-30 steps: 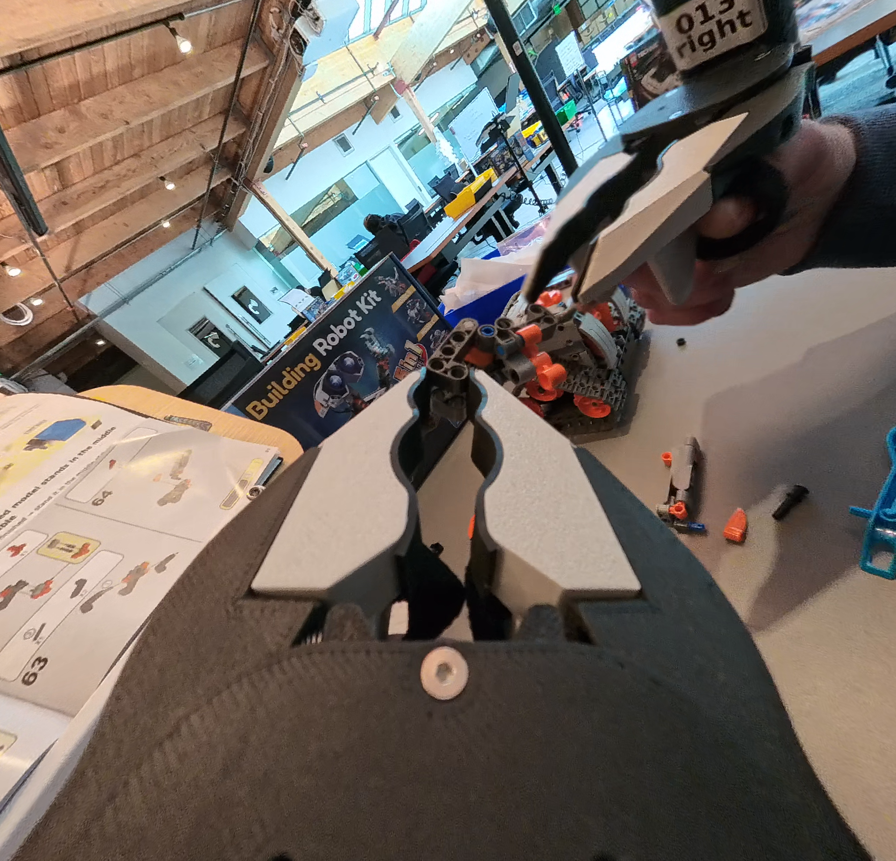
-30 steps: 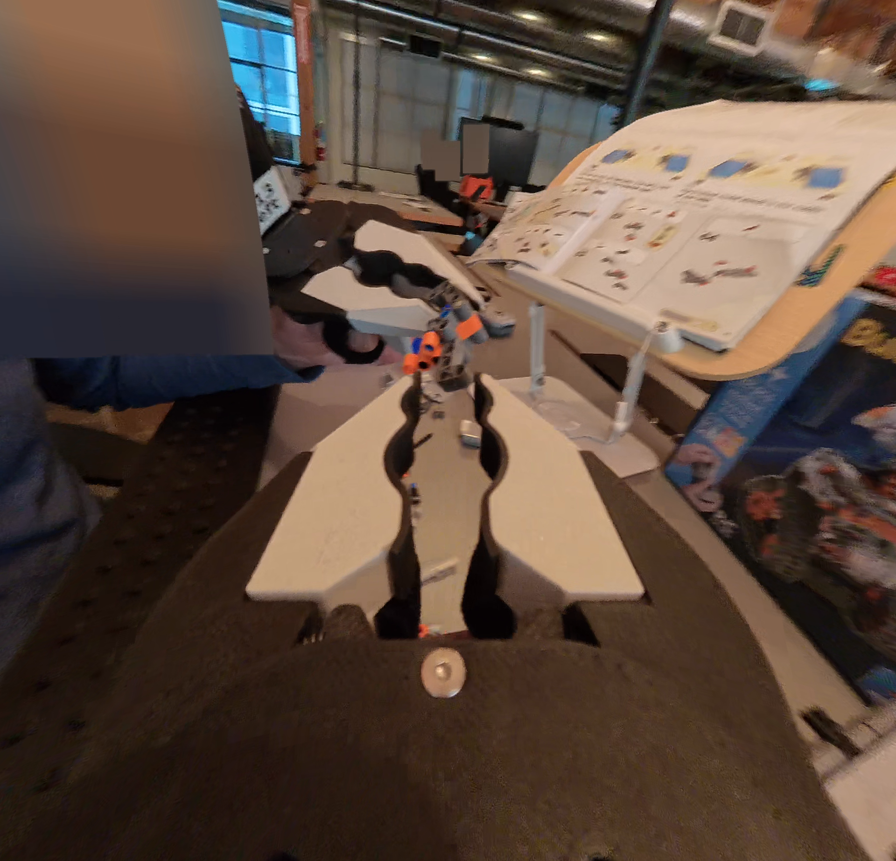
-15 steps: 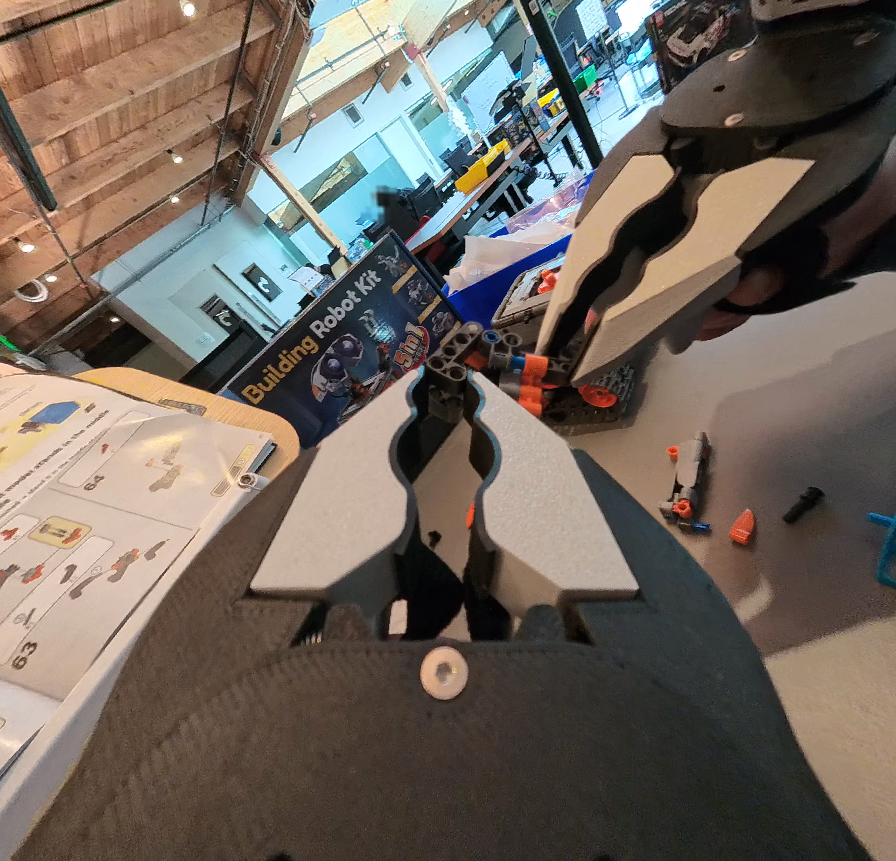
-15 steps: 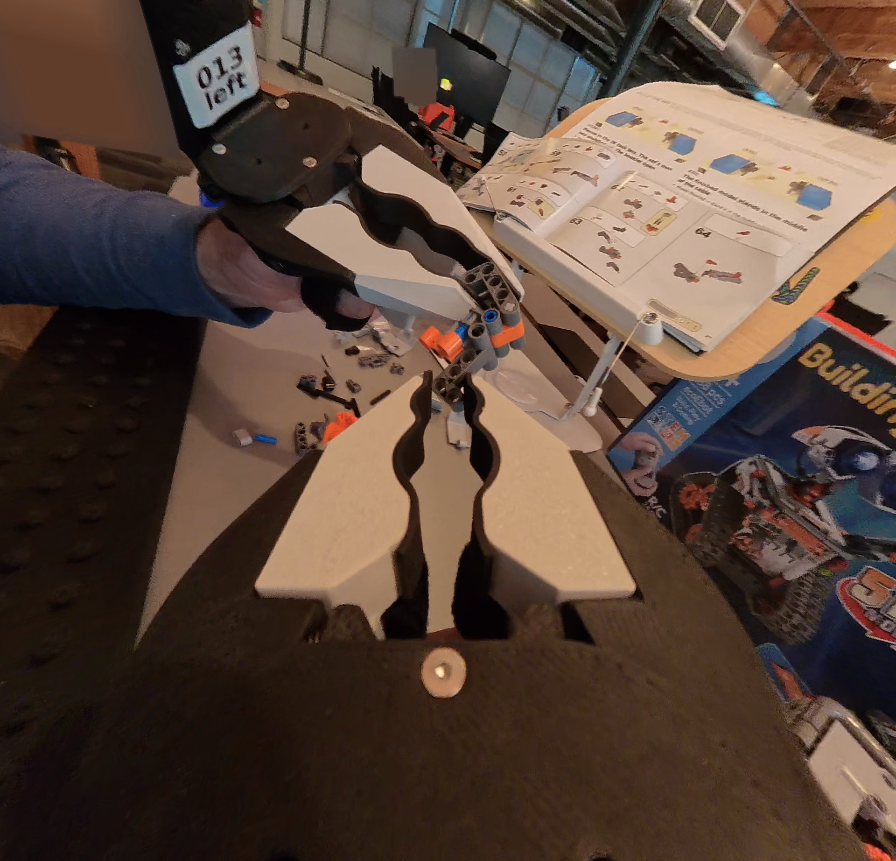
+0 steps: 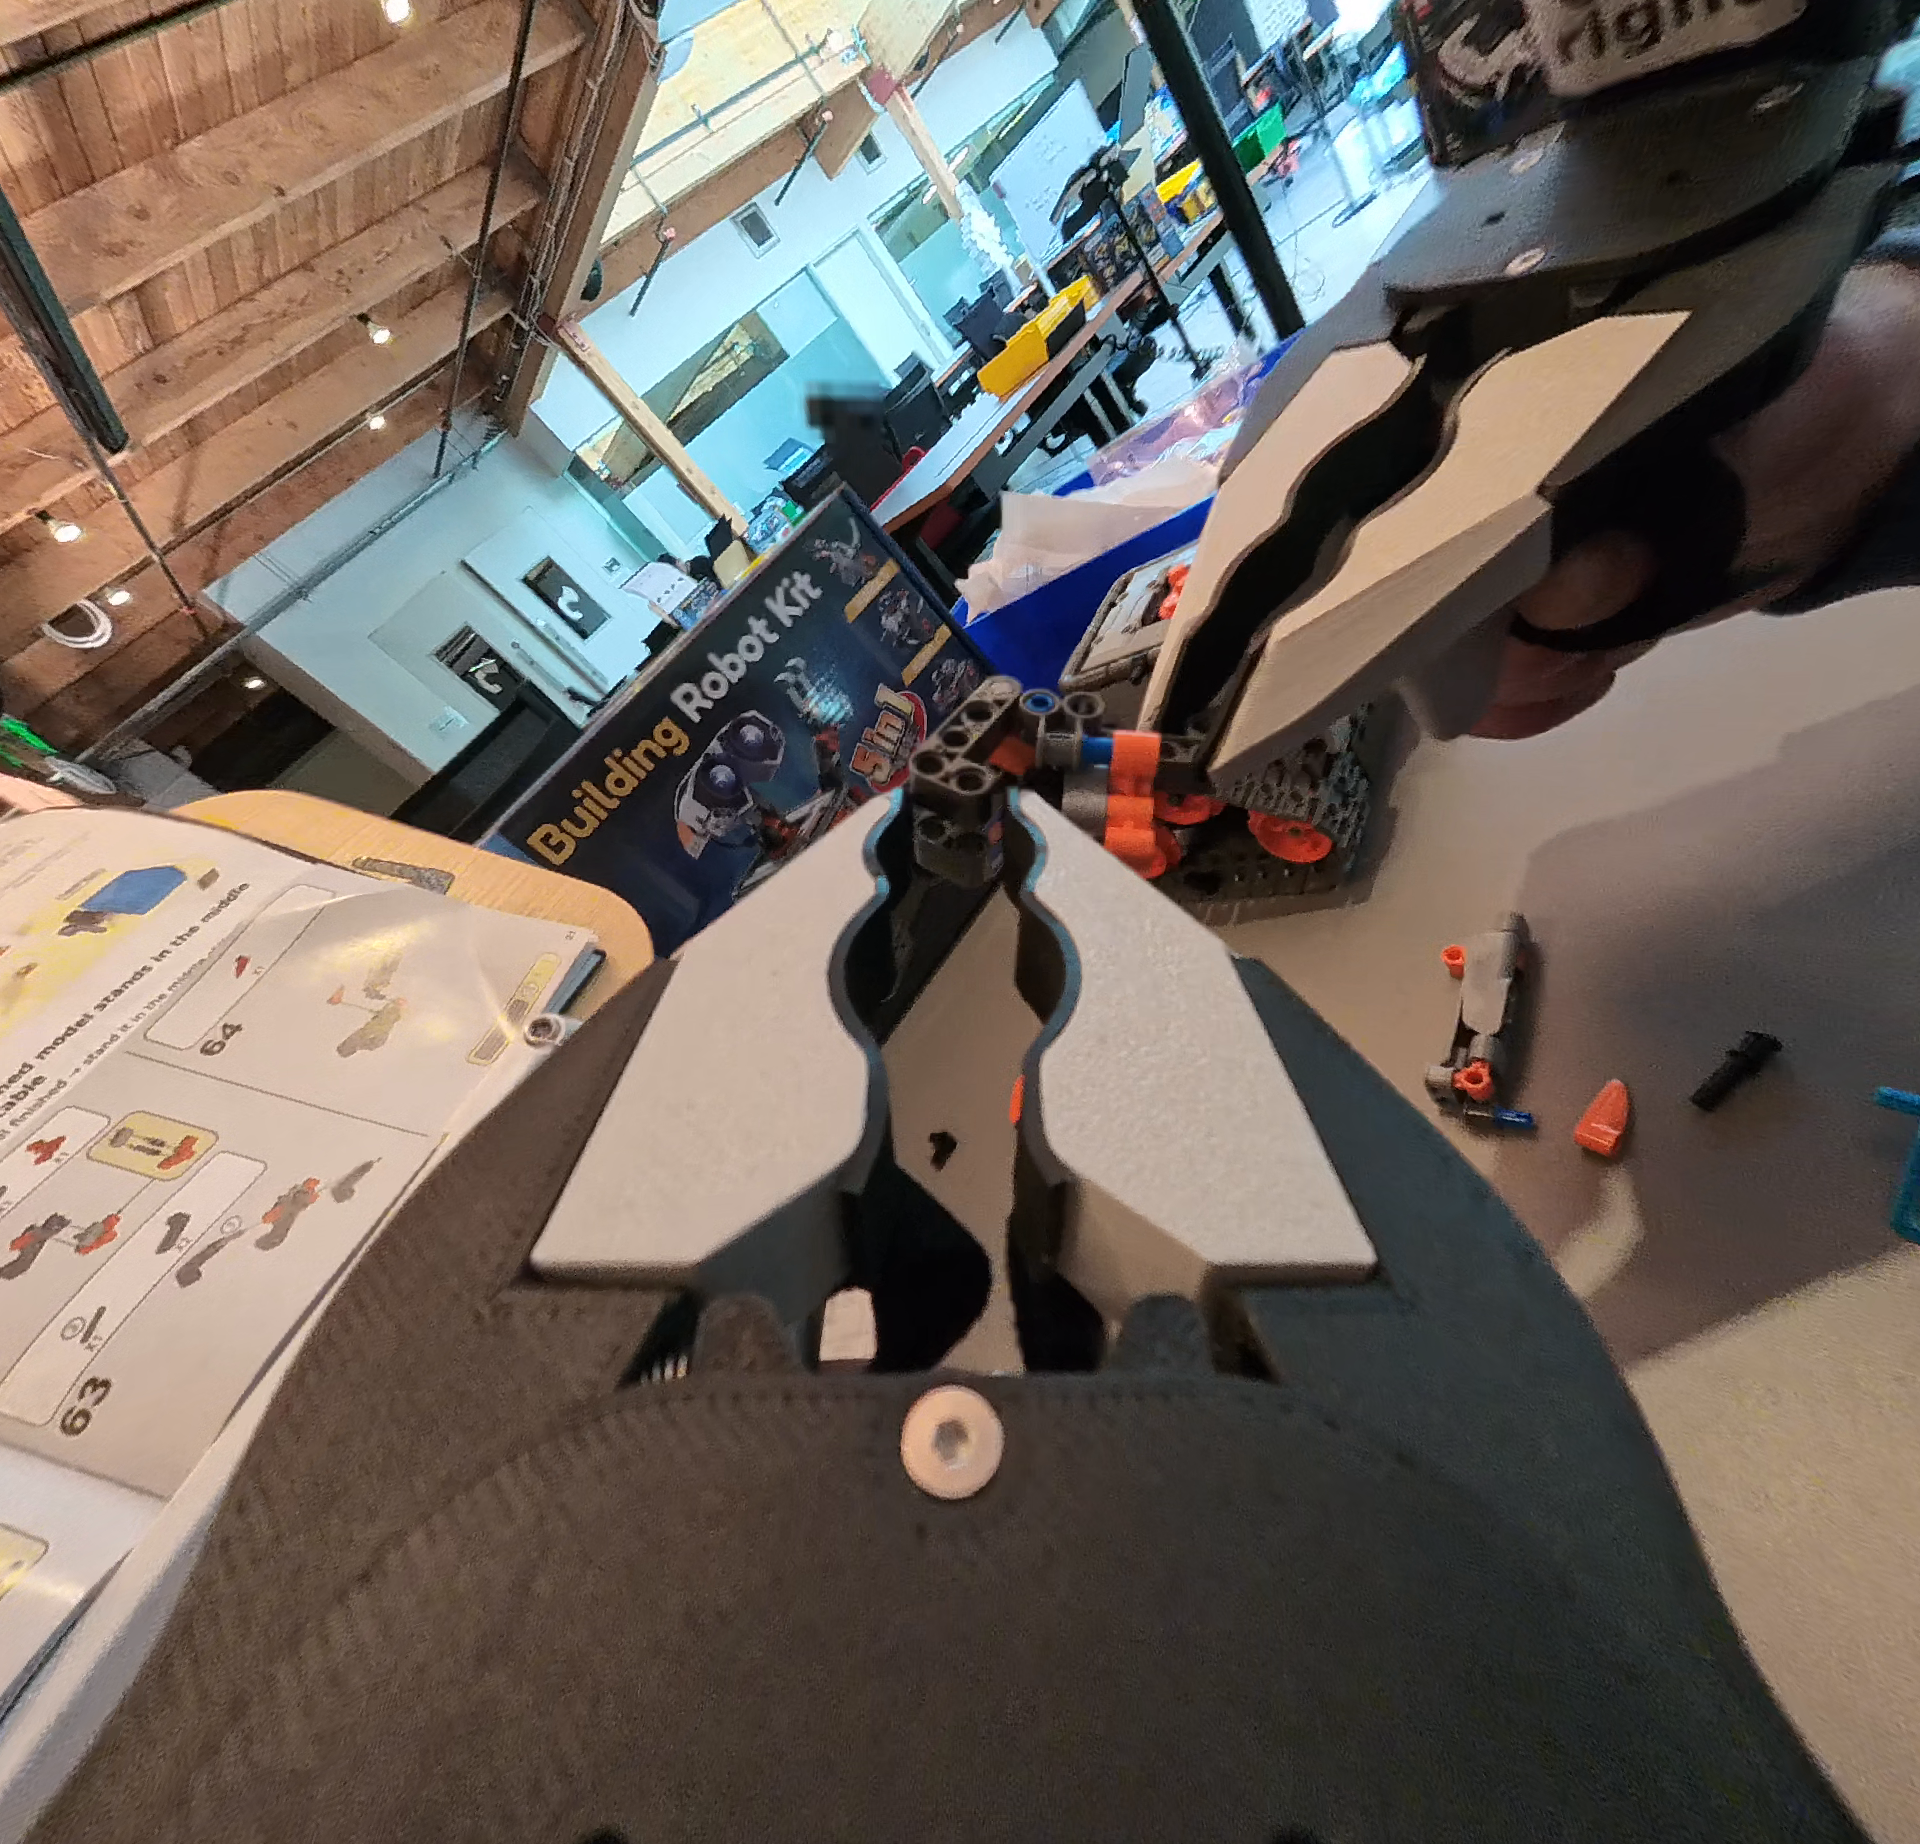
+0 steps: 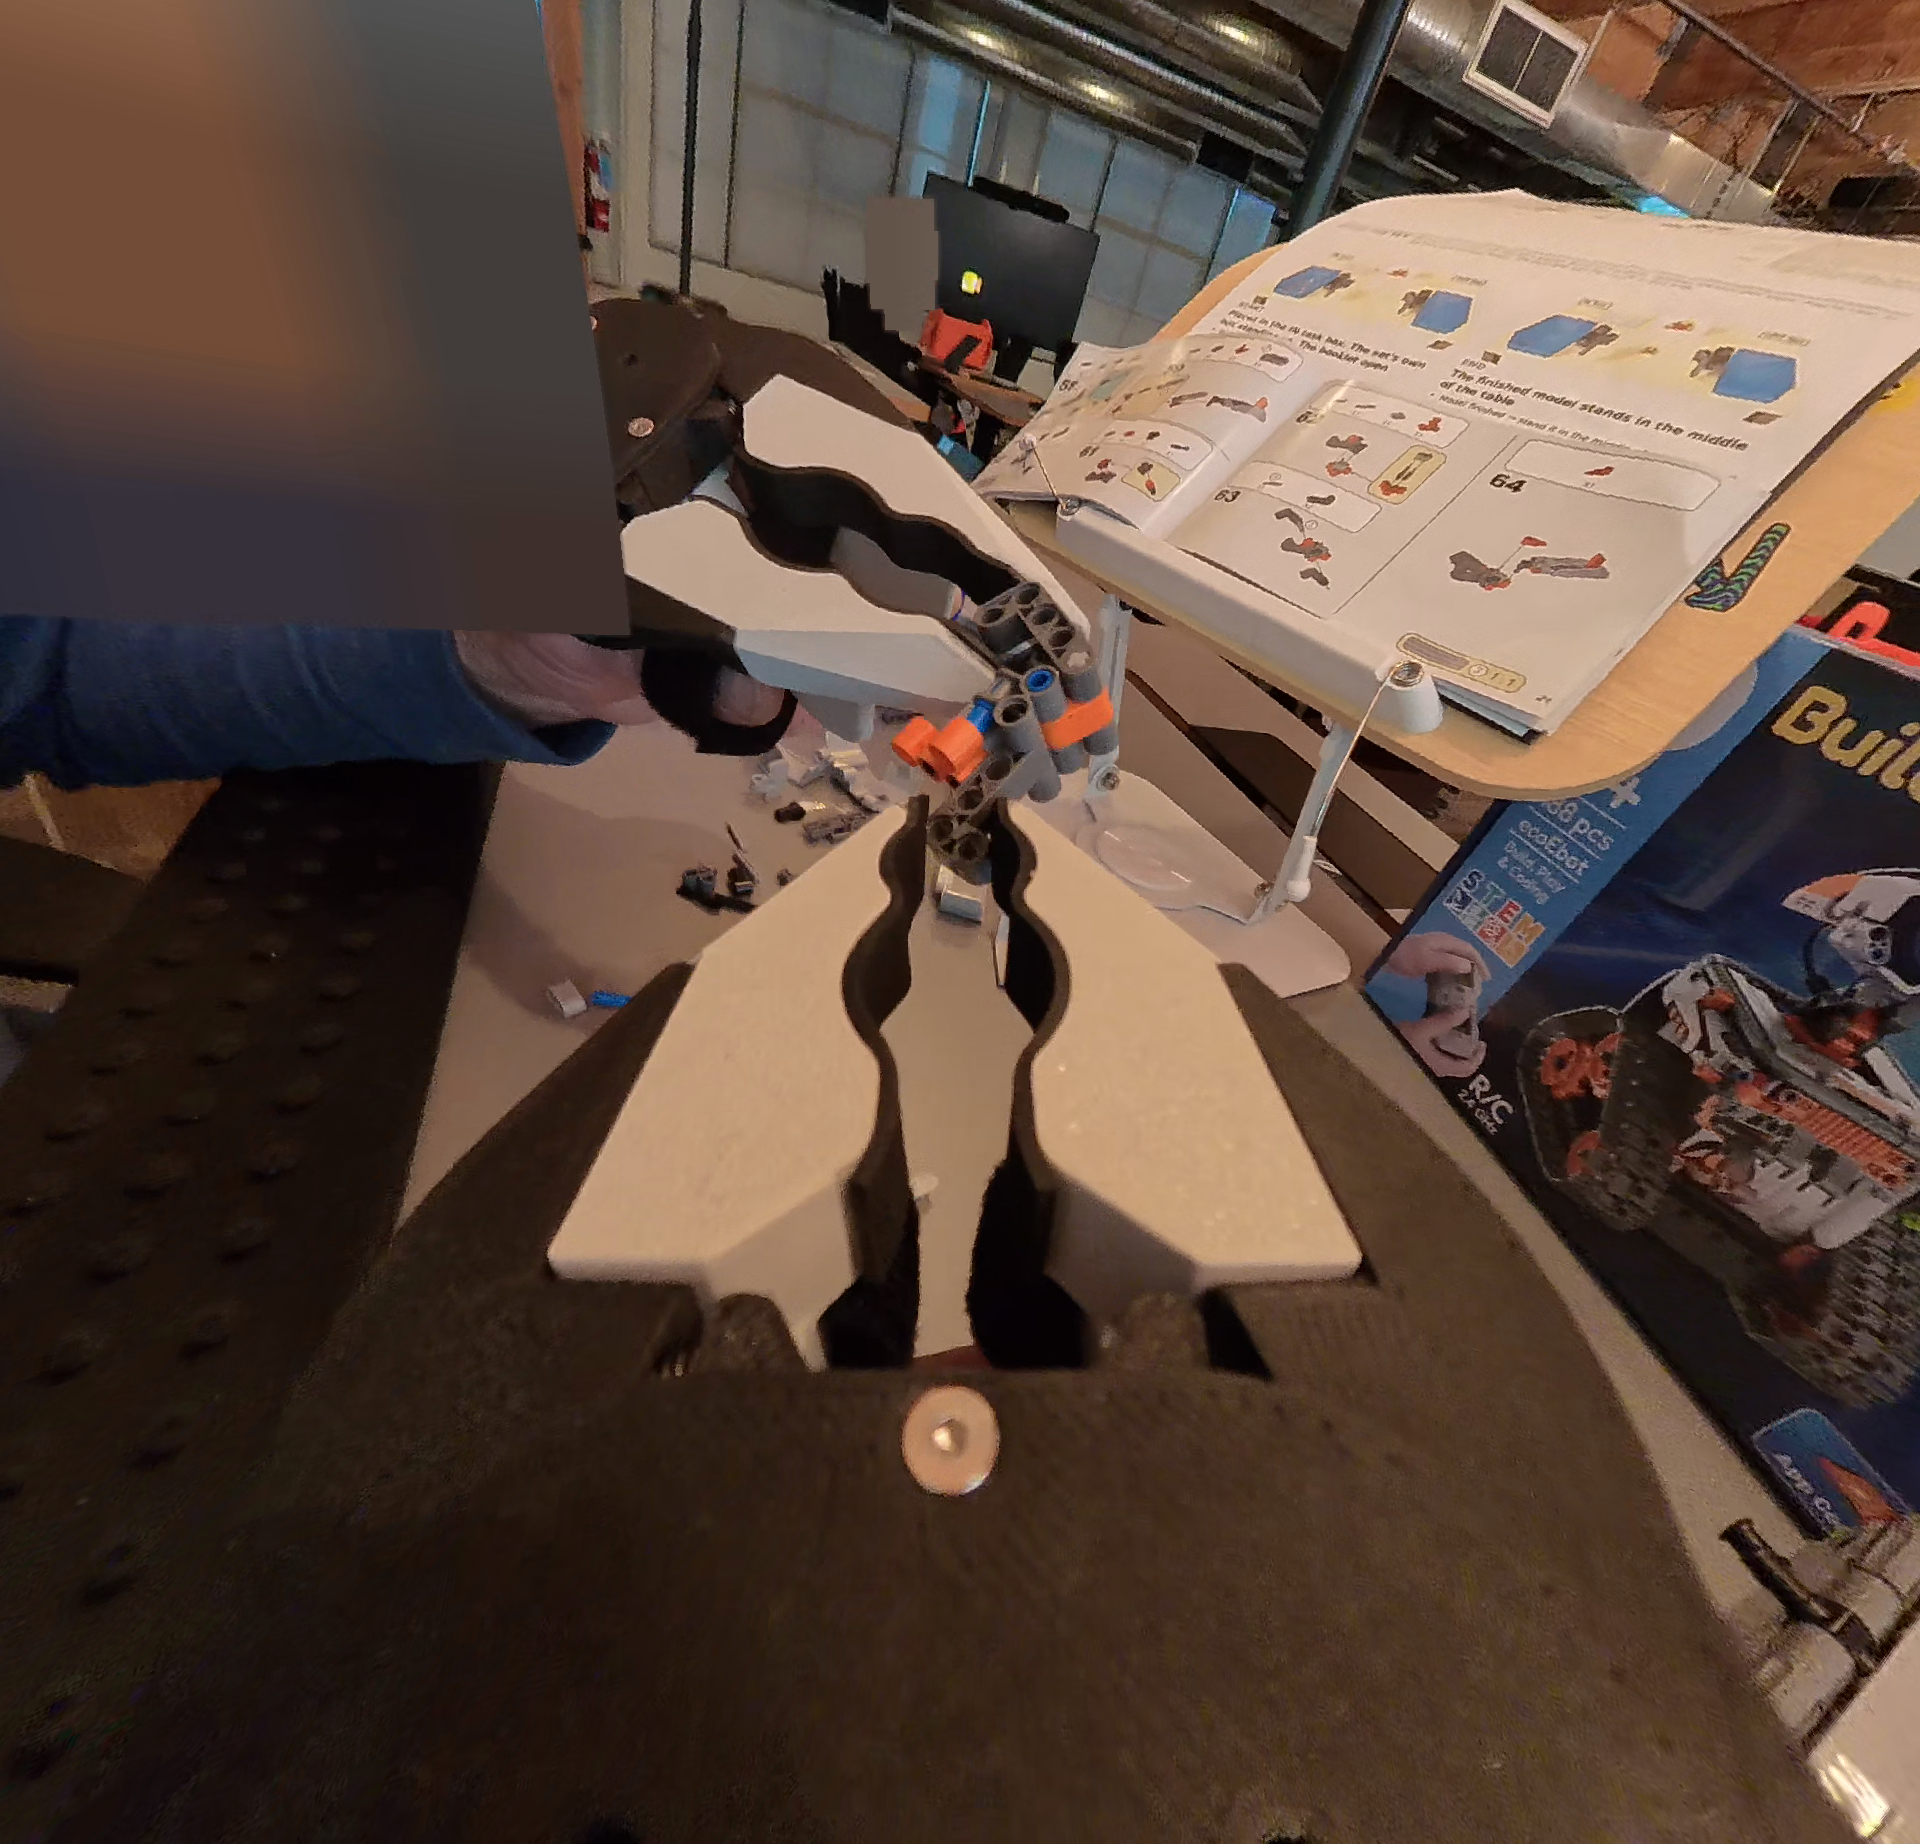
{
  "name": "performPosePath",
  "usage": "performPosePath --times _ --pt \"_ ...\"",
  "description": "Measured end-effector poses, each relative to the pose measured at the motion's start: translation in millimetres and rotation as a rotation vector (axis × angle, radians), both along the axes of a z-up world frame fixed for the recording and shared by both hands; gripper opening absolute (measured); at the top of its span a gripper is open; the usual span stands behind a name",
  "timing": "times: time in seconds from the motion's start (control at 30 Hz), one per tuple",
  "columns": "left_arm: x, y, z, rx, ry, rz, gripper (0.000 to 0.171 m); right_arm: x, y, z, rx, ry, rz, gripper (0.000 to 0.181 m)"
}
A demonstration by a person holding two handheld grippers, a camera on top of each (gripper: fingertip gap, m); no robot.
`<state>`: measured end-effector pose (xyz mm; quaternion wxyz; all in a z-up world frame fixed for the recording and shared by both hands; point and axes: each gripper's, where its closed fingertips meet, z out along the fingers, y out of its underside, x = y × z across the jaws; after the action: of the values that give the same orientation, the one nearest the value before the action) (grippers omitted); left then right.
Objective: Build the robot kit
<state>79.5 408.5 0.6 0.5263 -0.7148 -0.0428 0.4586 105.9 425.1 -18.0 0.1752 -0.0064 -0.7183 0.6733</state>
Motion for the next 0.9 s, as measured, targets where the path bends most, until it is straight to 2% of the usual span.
performPosePath --times 0.17,0.27,0.33,0.43,0.53,0.6,0.9 --pt "14 1 4 0.036 -0.085 -0.123 0.027 -2 5 6 -0.056 -0.048 0.026 0.009" --pt "23 7 -3 -0.005 -0.109 -0.179 0.05 3 3 6 -0.063 -0.057 0.061 0.009" --pt "22 10 -8 -0.042 -0.094 -0.156 0.058 7 3 6 -0.068 -0.056 0.086 0.009" --pt "20 10 -7 -0.055 -0.048 -0.127 0.045 14 2 7 -0.07 -0.055 0.127 0.009" --pt "26 10 -5 -0.064 -0.028 -0.158 0.042 18 3 6 -0.062 -0.051 0.154 0.009" --pt "33 9 -5 -0.08 -0.017 -0.203 0.025 20 5 6 -0.052 -0.045 0.165 0.009" --pt "39 8 -6 -0.051 -0.097 -0.267 0.025 25 6 5 -0.047 -0.071 0.209 0.009"
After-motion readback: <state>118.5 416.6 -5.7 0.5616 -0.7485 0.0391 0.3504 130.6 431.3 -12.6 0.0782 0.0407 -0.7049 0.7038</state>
